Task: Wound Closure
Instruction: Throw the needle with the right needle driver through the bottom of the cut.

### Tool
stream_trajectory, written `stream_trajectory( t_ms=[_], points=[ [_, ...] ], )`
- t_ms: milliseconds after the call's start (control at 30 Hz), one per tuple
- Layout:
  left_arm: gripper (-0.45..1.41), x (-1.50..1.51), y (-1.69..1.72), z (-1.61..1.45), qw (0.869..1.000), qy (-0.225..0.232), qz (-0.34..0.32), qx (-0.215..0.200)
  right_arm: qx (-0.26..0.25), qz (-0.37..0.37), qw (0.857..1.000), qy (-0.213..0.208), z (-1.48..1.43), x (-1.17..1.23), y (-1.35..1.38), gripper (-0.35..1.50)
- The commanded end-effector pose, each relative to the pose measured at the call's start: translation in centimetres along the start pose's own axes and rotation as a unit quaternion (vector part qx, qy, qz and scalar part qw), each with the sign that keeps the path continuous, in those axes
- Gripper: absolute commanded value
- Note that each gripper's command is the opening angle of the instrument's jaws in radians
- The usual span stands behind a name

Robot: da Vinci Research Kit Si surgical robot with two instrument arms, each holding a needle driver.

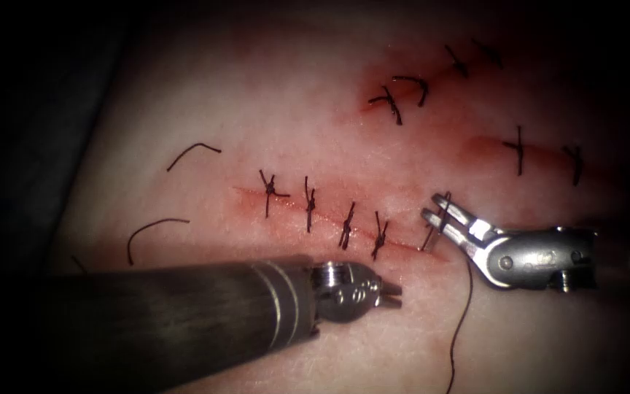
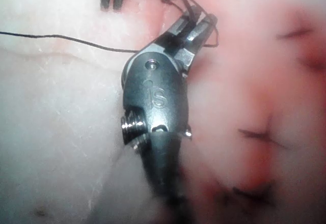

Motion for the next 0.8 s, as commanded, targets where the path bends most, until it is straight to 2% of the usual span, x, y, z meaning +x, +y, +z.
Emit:
stream_trajectory(
  t_ms=[33,167,633,800],
  points=[
    [-0.23,-0.02,0.01,0.14,1.000,0.003,0.002,-0.003,0.003,0.015,1.000,-0.001,0.07,-0.07,-0.05,-0.35],
    [-0.23,-0.12,0.06,0.31,1.000,0.007,0.008,-0.009,0.010,0.044,0.999,-0.007,0.09,-0.10,-0.01,-0.35],
    [-0.23,-0.25,0.11,0.29,1.000,0.007,0.009,-0.010,0.015,0.110,0.994,-0.016,0.13,-0.13,0.13,-0.35],
    [-0.25,-0.27,0.11,0.29,1.000,0.008,0.007,-0.012,0.044,0.178,0.983,-0.021,0.18,-0.17,0.18,-0.35]
  ],
)
